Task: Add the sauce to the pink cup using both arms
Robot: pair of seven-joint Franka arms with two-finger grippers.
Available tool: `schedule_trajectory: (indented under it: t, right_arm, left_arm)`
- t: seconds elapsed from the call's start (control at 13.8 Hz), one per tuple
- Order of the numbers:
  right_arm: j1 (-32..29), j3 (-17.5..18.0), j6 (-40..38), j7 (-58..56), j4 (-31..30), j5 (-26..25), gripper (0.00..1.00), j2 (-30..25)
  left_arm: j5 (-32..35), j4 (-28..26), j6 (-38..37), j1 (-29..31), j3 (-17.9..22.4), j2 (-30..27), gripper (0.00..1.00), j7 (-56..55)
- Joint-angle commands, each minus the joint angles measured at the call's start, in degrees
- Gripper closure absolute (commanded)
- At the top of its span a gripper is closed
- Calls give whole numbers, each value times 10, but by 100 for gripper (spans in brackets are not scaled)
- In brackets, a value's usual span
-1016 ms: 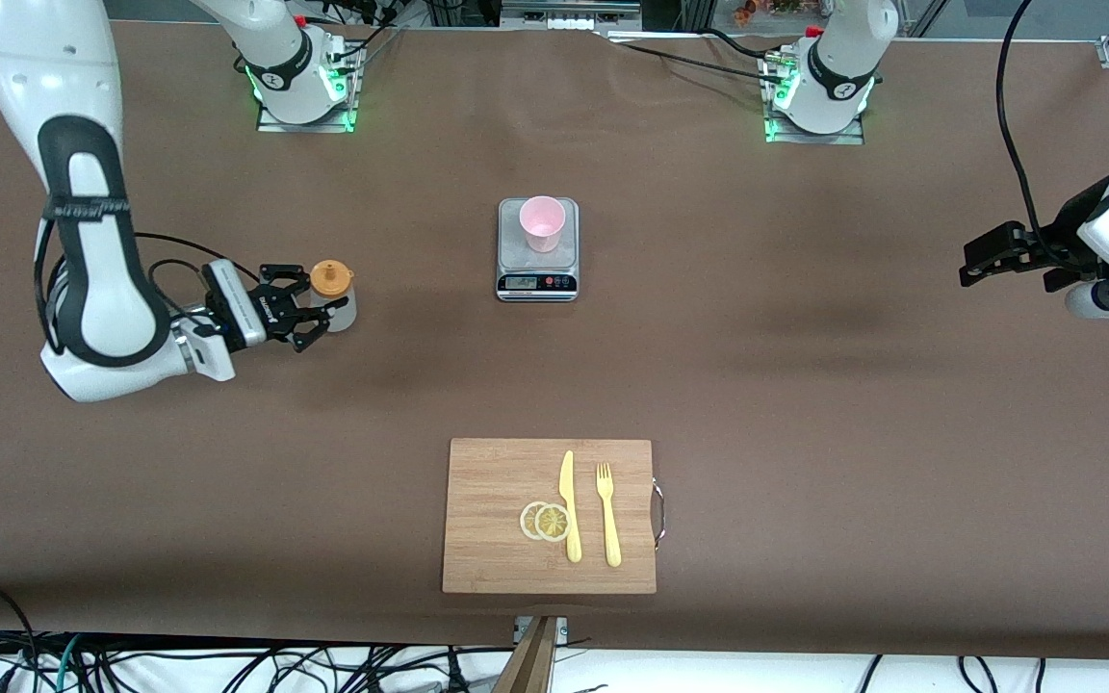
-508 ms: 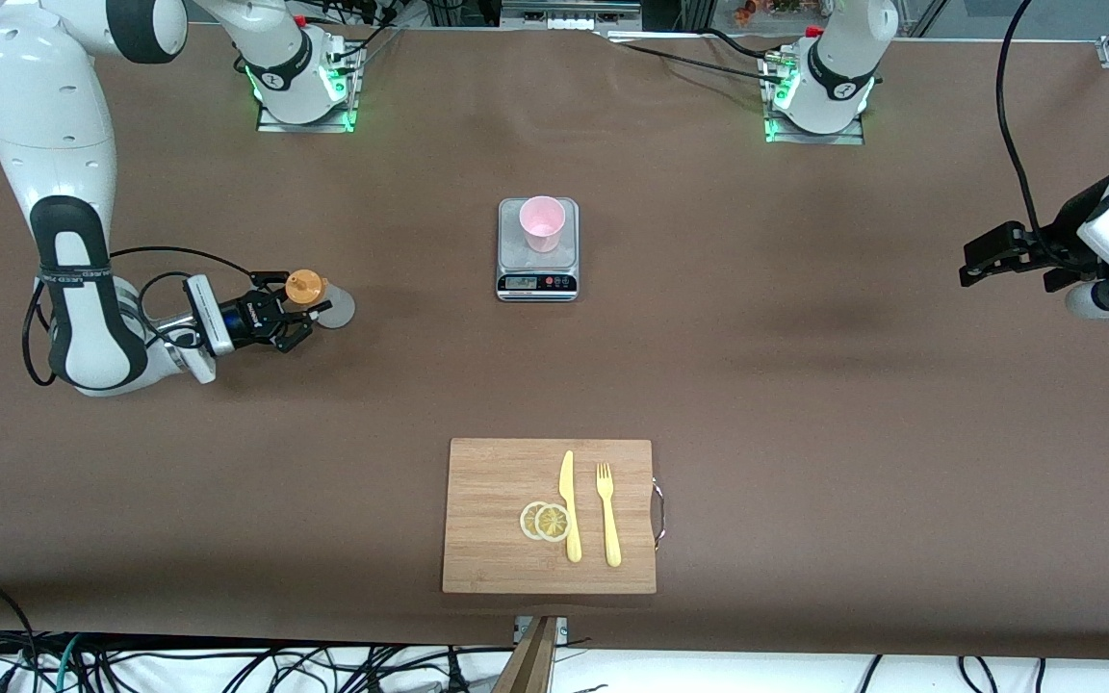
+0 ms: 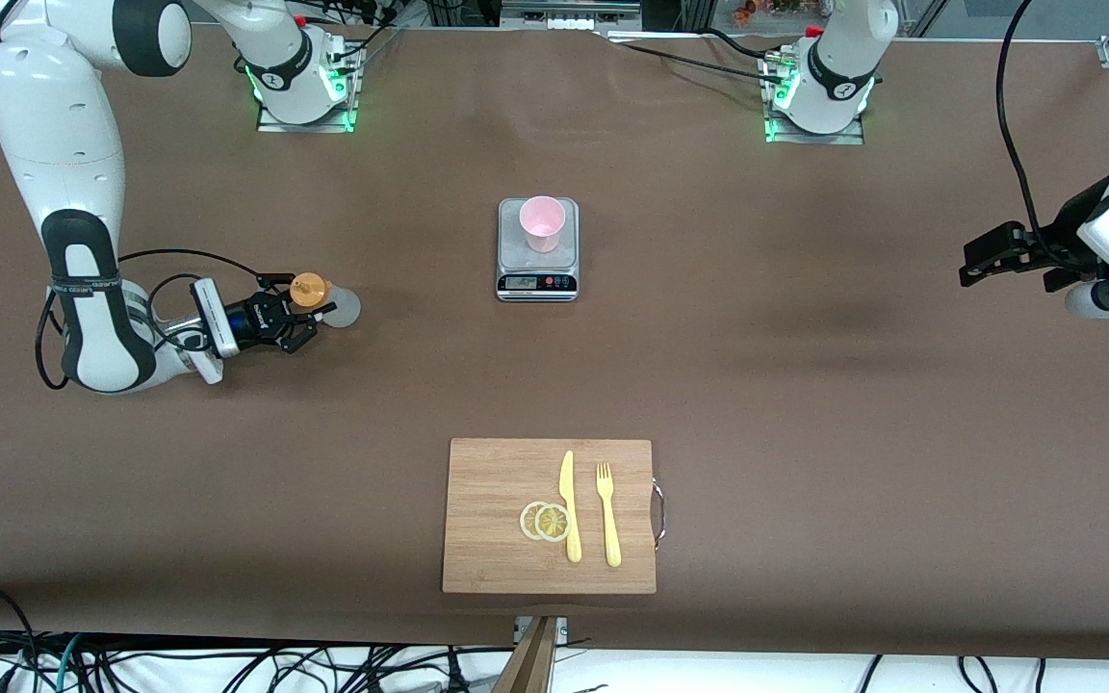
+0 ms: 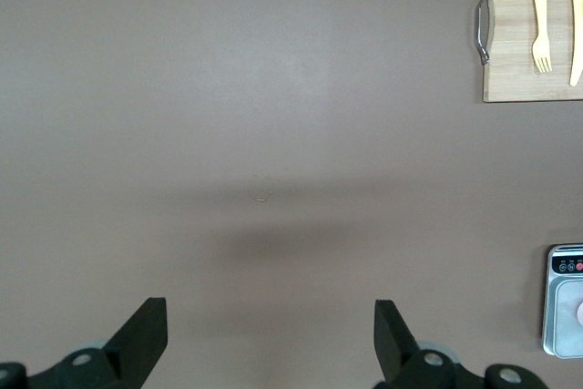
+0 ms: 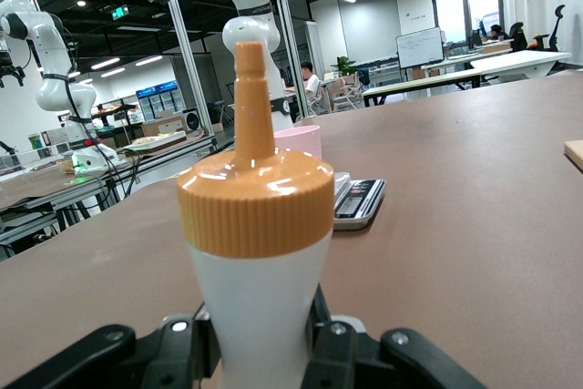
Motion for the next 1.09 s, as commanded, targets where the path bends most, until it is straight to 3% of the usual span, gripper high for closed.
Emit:
schedule_trajectory:
  t: [0.0,0.07,0.15,0.58,0.8,1.02]
  right_arm:
    - [-5,-4,-13,3,9,6,68,2]
    - [-4,-4,-13,5,10,4,45,1]
    - [-4,-4,-13,7,11,-2,0,2]
    - [2,-29,-21,66,53,-55,0,-12]
    - [2,-44,-9,117,86,-150,0,-47]
    - [7,-44,75,245,79,-280,0,-153]
  left_arm:
    - [-15,13,-11,-1,3,5,0,11]
    - [-15,13,-11,-1,3,5,0,11]
    - [-15,13,-11,-1,3,5,0,11]
    - [-15,13,-11,-1,3,5,0,11]
    - [-15,13,-11,-2,3,5,0,11]
    - [-15,13,-11,-1,3,5,0,11]
